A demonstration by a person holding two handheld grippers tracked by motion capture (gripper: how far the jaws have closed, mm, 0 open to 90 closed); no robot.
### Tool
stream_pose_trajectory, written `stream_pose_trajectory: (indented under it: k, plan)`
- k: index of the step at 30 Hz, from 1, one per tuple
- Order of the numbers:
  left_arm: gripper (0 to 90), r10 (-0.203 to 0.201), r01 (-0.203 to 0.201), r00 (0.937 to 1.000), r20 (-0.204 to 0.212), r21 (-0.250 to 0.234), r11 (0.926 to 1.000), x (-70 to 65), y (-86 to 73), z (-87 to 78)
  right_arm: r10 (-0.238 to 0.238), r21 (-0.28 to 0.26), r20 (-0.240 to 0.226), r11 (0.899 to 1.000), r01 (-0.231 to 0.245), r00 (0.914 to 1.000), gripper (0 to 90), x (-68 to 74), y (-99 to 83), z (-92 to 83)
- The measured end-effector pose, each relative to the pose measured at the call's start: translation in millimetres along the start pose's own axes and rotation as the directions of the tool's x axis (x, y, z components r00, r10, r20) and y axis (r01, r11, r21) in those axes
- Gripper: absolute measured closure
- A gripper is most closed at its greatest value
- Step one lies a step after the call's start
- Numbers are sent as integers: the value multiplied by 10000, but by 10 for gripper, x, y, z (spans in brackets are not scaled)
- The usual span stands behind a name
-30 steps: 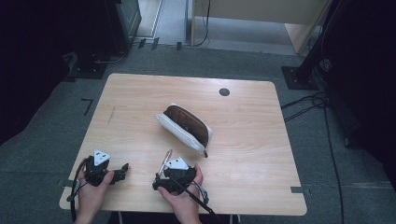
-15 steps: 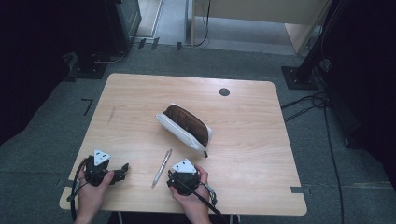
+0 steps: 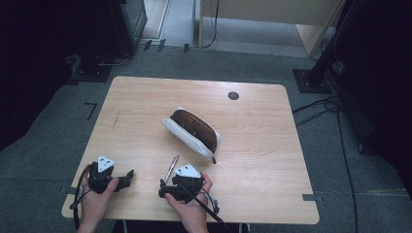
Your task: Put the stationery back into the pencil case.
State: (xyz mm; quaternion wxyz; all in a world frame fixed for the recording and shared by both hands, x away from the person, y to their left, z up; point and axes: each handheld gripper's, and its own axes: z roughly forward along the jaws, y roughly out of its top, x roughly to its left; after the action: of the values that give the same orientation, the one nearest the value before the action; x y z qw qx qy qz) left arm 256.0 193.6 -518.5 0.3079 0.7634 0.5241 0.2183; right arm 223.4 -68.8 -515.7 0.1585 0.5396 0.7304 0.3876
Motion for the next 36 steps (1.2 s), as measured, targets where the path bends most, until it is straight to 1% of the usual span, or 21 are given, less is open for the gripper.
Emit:
stream_pose_trajectory:
  k: [2,4,8,10,13,14,15,16,18,22,24,27,28,29,30,31,32,33,34,35,36]
  plan:
    - [76,2,-2,10000,4,0,10000,0,0,0,-87,62,126,9999,86,9999,2,57,8,35]
    - [76,2,-2,10000,3,2,10000,0,0,0,-305,105,322,9995,301,9990,2,128,-3,76]
    - [76,15,-15,10000,5,-1,10000,0,1,0,-745,190,840,9971,732,9937,2,205,-25,104]
    - [76,23,-23,10000,12,5,10000,0,1,1,-847,384,881,9959,816,9925,2,213,-29,113]
    - [76,25,-25,10000,13,4,10000,0,1,1,-1062,530,961,9934,1015,9897,2,230,-41,114]
    - [76,25,-25,10000,13,4,10000,0,1,1,-1062,530,961,9934,1015,9897,2,230,-41,114]
    - [76,25,-25,10000,13,4,10000,0,1,1,-1240,604,975,9911,1185,9875,2,237,-47,115]
    - [76,25,-25,10000,13,4,10000,0,1,1,-1240,604,975,9911,1185,9875,2,237,-47,115]
    - [76,24,-24,10000,13,3,10000,0,2,1,-1359,769,1118,9888,1278,9844,2,236,-54,105]
    - [76,40,-40,10000,27,8,10000,1,3,2,-1500,828,1238,9866,1404,9809,5,203,-60,71]
    - [76,37,-37,10000,28,7,10000,1,3,2,-1731,883,1278,9827,1627,9766,68,151,-64,17]
    - [76,38,-38,10000,28,7,10000,1,3,2,-2098,732,931,9763,2035,9733,256,79,-76,-61]
    - [76,38,-38,10000,28,7,10000,1,3,2,-2098,732,931,9763,2035,9733,256,79,-76,-61]
    - [76,40,-40,10000,29,9,10000,1,3,2,-2160,677,836,9752,2107,9728,324,51,-85,-83]
    - [76,39,-40,10000,28,10,10000,1,3,2,-2207,496,457,9746,2184,9743,439,-9,-103,-115]
    - [76,41,-41,10000,28,10,10000,1,3,2,-2207,496,457,9746,2184,9743,439,-9,-103,-115]
    - [76,44,-44,10000,29,10,10000,2,3,2,-2246,432,235,9737,2235,9742,452,-36,-113,-123]
    - [76,41,-41,10000,28,9,10000,2,3,2,-2295,361,40,9727,2292,9733,494,-57,-121,-129]
    - [76,42,-42,10000,32,9,10000,2,3,2,-2407,317,-256,9699,2415,9703,532,-71,-128,-136]
    - [76,40,-40,10000,41,4,10000,3,3,1,-2734,273,-706,9608,2758,9593,565,-86,-138,-148]
    - [76,40,-40,10000,41,4,10000,3,3,1,-2918,252,-903,9551,2951,9522,580,-94,-140,-153]
